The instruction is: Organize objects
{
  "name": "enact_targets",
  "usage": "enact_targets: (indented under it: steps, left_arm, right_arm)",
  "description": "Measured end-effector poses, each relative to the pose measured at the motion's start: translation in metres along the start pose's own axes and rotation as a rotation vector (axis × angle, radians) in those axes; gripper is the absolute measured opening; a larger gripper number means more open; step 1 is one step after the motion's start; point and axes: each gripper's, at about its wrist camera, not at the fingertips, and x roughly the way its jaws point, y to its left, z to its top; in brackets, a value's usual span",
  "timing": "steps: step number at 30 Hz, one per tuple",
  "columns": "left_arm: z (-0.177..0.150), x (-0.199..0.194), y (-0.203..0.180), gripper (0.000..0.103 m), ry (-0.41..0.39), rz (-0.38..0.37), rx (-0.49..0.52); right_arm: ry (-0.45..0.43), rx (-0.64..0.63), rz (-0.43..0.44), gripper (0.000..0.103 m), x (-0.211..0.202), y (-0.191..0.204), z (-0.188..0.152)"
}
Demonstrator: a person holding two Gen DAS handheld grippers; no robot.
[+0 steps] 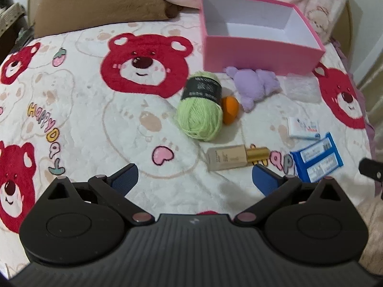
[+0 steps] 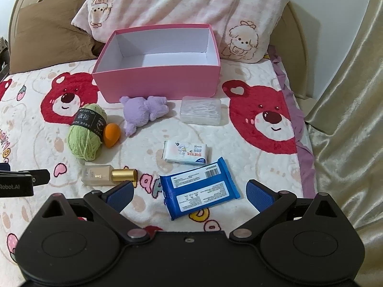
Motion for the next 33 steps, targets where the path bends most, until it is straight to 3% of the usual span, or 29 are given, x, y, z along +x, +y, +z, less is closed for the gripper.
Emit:
enact_targets:
  steps: [3, 33]
  left_arm:
    - [0.002, -0.004, 0.000, 0.103, -0.035, 0.031, 0.011]
    - [0.004, -0.014, 0.006, 0.103, -0.018, -0.011, 0.053]
  right_arm:
    - [0.001, 0.002, -0.004, 0.102, -0.001, -0.001, 0.000]
    - [0.063, 0.009, 0.000, 0.102, 0.020, 0.001, -0.004]
